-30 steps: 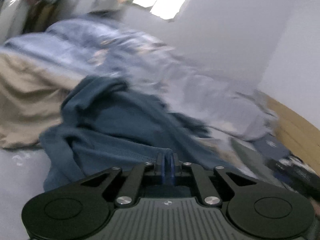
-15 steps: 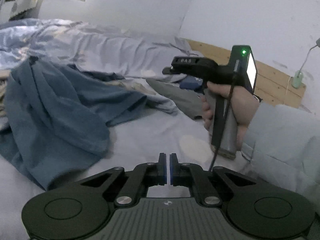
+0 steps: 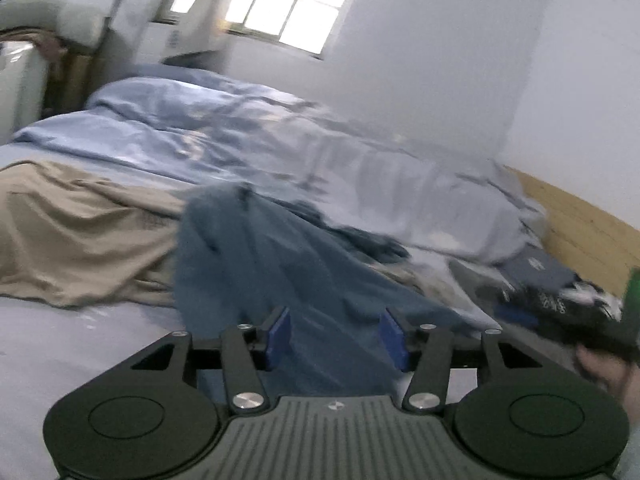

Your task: Fold clothes

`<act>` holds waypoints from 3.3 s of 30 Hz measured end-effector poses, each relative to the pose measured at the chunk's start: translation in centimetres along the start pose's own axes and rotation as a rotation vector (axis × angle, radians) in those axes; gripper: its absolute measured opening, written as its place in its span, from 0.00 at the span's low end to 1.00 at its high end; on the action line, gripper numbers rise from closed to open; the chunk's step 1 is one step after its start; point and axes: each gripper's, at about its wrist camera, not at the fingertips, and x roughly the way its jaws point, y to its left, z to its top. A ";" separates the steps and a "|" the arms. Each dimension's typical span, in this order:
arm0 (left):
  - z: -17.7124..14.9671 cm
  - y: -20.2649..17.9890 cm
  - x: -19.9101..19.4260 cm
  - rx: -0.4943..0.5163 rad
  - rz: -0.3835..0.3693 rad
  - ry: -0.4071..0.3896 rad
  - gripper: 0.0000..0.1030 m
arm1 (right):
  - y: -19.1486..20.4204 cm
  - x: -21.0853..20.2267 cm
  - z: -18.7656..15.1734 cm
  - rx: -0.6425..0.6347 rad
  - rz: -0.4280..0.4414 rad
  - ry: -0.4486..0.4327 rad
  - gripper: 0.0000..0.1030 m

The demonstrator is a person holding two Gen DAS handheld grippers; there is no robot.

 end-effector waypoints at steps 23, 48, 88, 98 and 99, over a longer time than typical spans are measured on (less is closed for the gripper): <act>-0.6 6.6 0.0 -0.169 0.081 -0.096 0.54 | 11.4 4.1 -10.1 -0.711 0.122 0.341 0.04; -1.3 2.9 -1.3 -0.115 -0.058 -0.117 0.66 | 29.3 -3.9 16.2 -0.627 0.256 -0.225 0.02; -5.0 -3.9 7.8 0.183 0.095 0.119 0.03 | 30.3 -8.2 24.0 -0.602 0.012 -0.491 0.02; 1.9 0.1 -0.4 0.024 0.083 -0.146 0.00 | 22.5 -10.5 25.5 -0.489 -0.109 -0.516 0.02; 3.3 0.8 -1.7 0.002 0.091 -0.185 0.00 | 21.6 -11.0 25.7 -0.473 -0.119 -0.520 0.02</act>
